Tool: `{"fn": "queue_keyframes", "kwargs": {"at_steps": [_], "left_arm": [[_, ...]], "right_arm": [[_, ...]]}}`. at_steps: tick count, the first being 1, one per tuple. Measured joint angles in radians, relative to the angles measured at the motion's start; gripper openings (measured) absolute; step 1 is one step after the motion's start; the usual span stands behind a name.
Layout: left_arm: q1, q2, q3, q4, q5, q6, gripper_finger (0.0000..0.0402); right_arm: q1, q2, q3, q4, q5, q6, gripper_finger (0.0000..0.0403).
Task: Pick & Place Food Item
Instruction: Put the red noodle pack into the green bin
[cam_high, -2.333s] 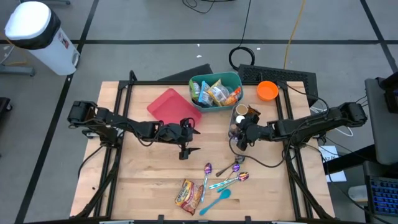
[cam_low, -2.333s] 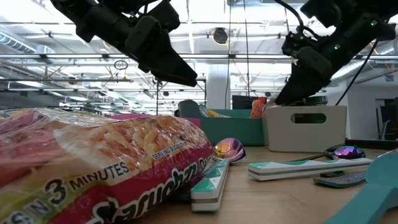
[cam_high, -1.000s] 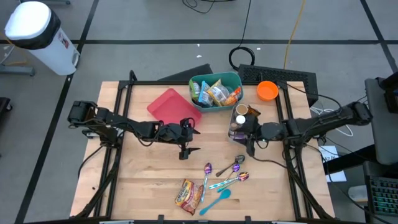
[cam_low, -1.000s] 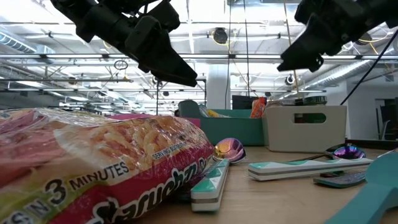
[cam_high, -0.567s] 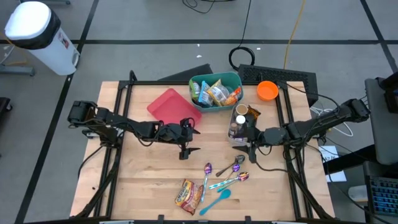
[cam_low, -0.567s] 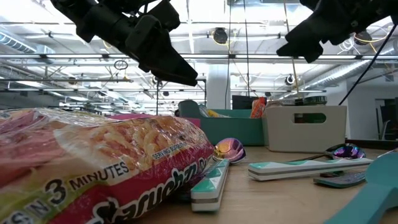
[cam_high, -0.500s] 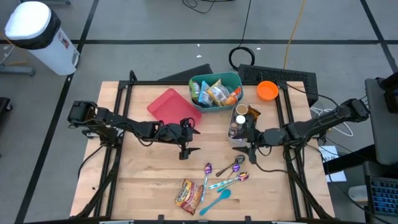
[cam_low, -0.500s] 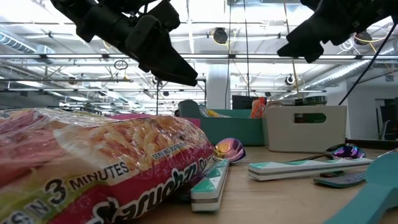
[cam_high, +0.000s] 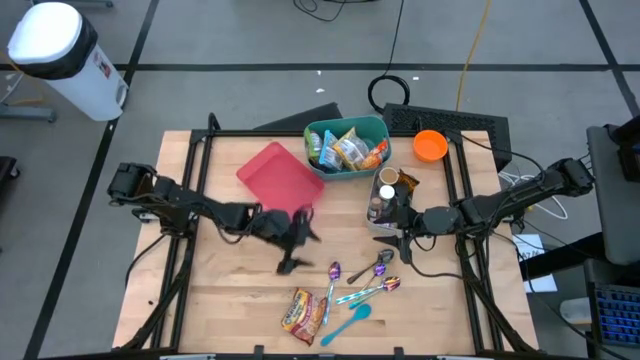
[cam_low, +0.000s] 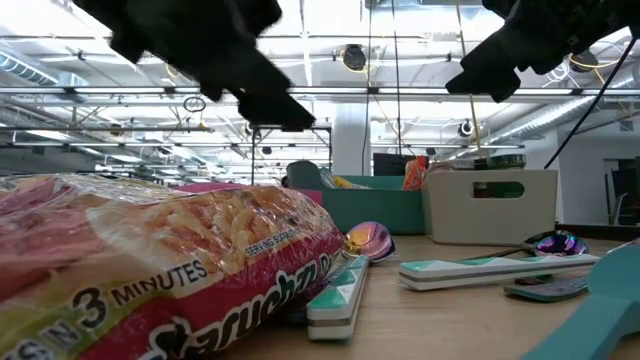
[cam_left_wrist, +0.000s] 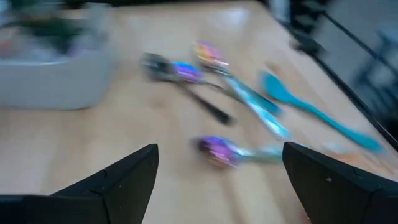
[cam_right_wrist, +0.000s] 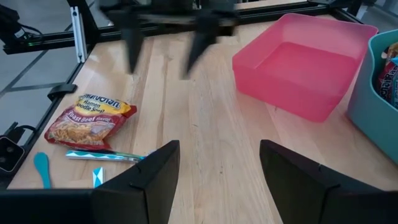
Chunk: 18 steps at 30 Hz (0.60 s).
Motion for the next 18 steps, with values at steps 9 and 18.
{"fn": "queue_keyframes", "kwargs": {"at_steps": [9, 18], "left_arm": [[-0.204, 0.047, -0.002, -0.113, -0.033, 0.05, 0.0351], [-0.284, 0.2, -0.003, -0.059, -0.031, -0.026, 0.0351]], "right_arm": [[0.0, 0.0, 0.001, 0.001, 0.0, 0.0, 0.0216], [0.0, 0.0, 0.001, 0.023, 0.001, 0.003, 0.0211]]}}
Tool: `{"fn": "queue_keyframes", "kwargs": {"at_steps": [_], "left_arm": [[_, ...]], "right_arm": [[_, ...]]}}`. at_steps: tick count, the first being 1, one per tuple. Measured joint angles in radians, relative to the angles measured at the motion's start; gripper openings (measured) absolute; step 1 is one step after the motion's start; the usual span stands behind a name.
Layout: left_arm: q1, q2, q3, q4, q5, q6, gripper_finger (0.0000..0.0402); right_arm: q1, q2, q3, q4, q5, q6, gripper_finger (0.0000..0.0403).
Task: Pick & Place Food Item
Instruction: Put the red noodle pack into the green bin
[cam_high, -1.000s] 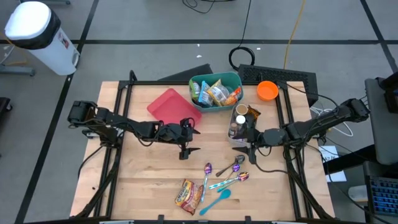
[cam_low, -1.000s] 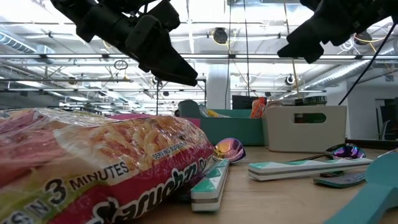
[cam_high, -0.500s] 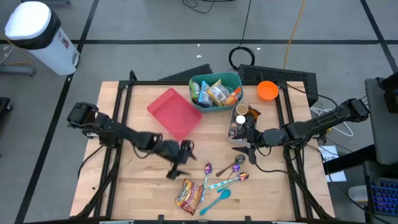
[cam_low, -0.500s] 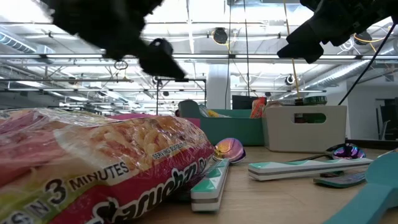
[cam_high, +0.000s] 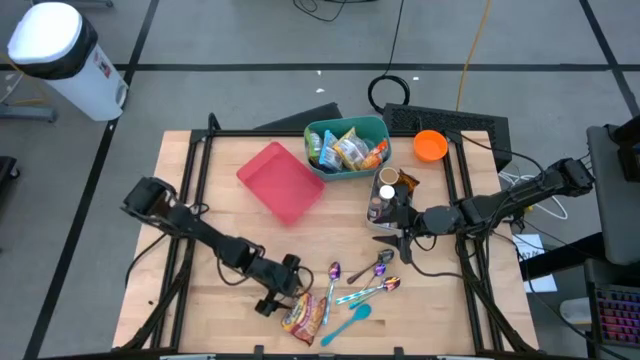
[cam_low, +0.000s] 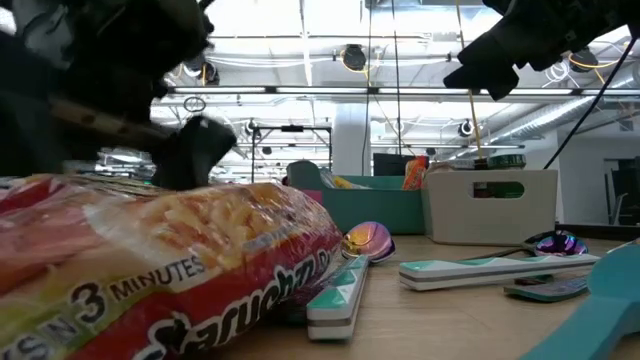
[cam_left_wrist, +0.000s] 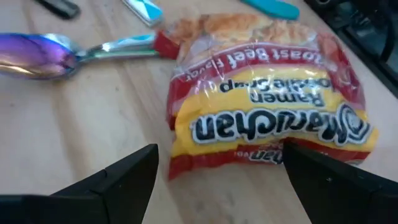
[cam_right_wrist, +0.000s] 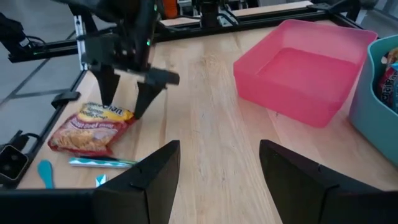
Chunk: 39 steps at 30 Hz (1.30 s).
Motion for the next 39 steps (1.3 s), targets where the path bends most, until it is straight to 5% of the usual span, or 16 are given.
{"fn": "queue_keyframes", "kwargs": {"at_steps": [9, 32, 39], "left_arm": [[0.001, 0.053, 0.001, 0.077, -0.017, 0.03, 0.0341], [0.022, 0.045, 0.002, 0.079, -0.033, 0.185, 0.0017], [0.05, -0.018, 0.0, -0.047, -0.049, 0.17, 0.0004]], "right_arm": [[0.0, 0.0, 0.0, 0.017, 0.0, 0.004, 0.021], [0.0, 0.0, 0.0, 0.015, 0.0, 0.005, 0.021], [0.0, 0.0, 0.0, 0.014, 0.0, 0.005, 0.021]]}}
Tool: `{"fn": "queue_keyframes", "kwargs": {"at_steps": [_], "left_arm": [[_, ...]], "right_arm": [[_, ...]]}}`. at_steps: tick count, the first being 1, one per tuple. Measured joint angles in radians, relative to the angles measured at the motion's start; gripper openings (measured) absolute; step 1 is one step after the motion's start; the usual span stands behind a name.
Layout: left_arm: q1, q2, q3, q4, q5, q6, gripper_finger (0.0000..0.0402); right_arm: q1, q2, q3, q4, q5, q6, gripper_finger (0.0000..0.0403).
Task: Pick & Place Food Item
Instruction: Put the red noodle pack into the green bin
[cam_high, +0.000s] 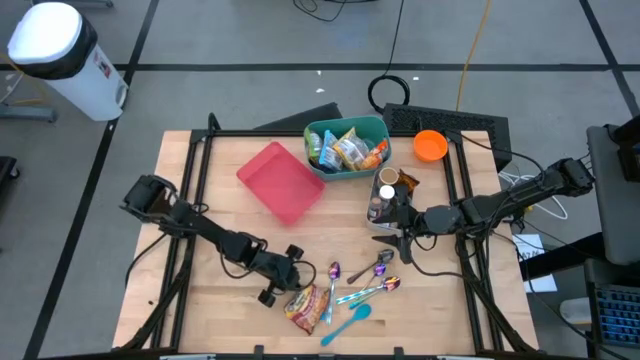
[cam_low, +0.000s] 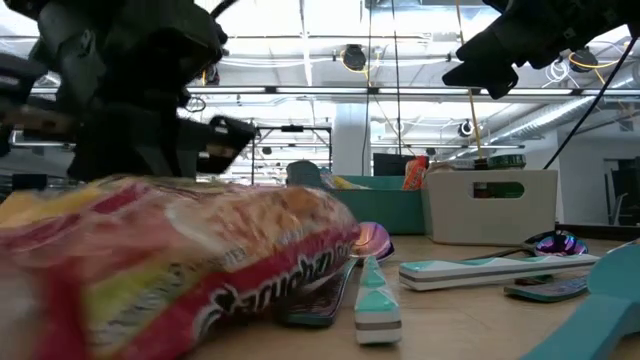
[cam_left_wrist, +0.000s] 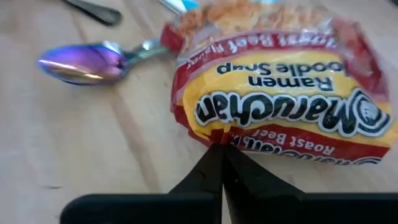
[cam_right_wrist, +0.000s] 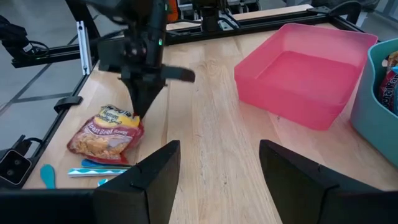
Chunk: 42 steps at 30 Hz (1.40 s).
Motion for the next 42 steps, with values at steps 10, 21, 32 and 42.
{"fn": "queue_keyframes", "kwargs": {"at_steps": [10, 21, 32, 42], "left_arm": [[-0.002, -0.217, 0.001, -0.099, -0.184, 0.09, 0.0006], [0.035, -0.351, 0.001, -0.068, -0.314, 0.309, 0.0004], [0.084, -0.351, 0.001, -0.042, -0.31, 0.309, 0.0003], [0.084, -0.351, 0.001, -0.039, -0.31, 0.298, 0.0006]], "right_arm": [[0.0, 0.001, -0.001, 0.029, 0.002, 0.0, 0.021], [-0.061, 0.237, -0.001, 0.419, -0.062, -0.061, 0.021], [-0.14, 0.527, 0.149, 0.472, -0.285, -0.034, 0.0266], [-0.133, 0.698, 0.286, 0.467, -0.365, -0.026, 0.0286]]}}
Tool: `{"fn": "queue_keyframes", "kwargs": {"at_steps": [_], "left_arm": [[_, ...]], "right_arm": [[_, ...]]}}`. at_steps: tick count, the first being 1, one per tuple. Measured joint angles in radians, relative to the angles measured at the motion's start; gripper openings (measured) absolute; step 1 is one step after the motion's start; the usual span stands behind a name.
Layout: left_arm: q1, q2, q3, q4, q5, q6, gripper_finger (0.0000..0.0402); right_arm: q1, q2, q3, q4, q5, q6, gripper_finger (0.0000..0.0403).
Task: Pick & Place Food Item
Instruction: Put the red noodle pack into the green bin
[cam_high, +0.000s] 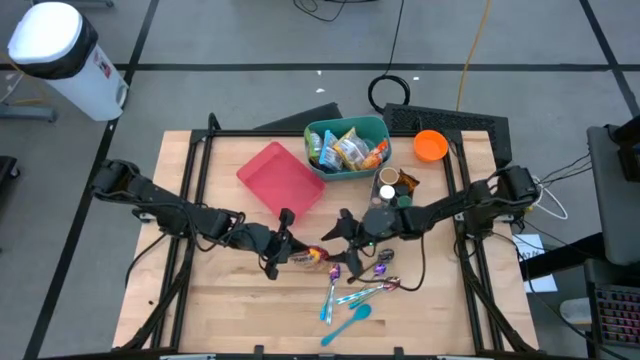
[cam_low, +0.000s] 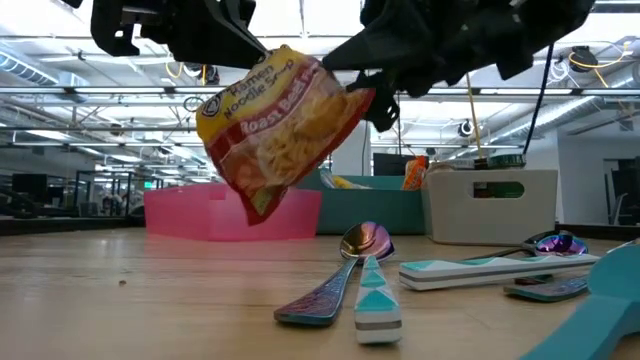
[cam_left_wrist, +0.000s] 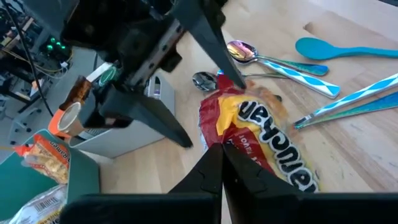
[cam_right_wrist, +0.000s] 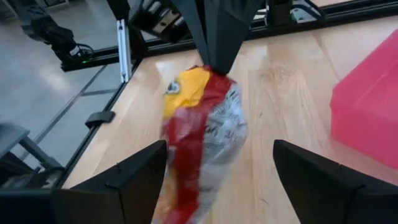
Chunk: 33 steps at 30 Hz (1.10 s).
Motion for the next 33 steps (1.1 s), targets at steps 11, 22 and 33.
{"fn": "queue_keyframes", "kwargs": {"at_steps": [11, 22, 33], "left_arm": [[0.0, 0.0, 0.0, -0.004, 0.0, 0.0, 0.0003], [0.0, 0.001, 0.0, 0.018, -0.002, -0.033, 0.0011], [-0.016, -0.019, 0.0, 0.101, -0.257, -0.095, 0.0052]], "right_arm": [[0.0, 0.009, 0.016, 0.006, 0.004, 0.0, 0.0182], [0.0, 0.01, 0.016, -0.01, 0.0, -0.029, 0.001], [-0.003, -0.083, 0.016, -0.097, 0.0, -0.06, 0.0003]]}}
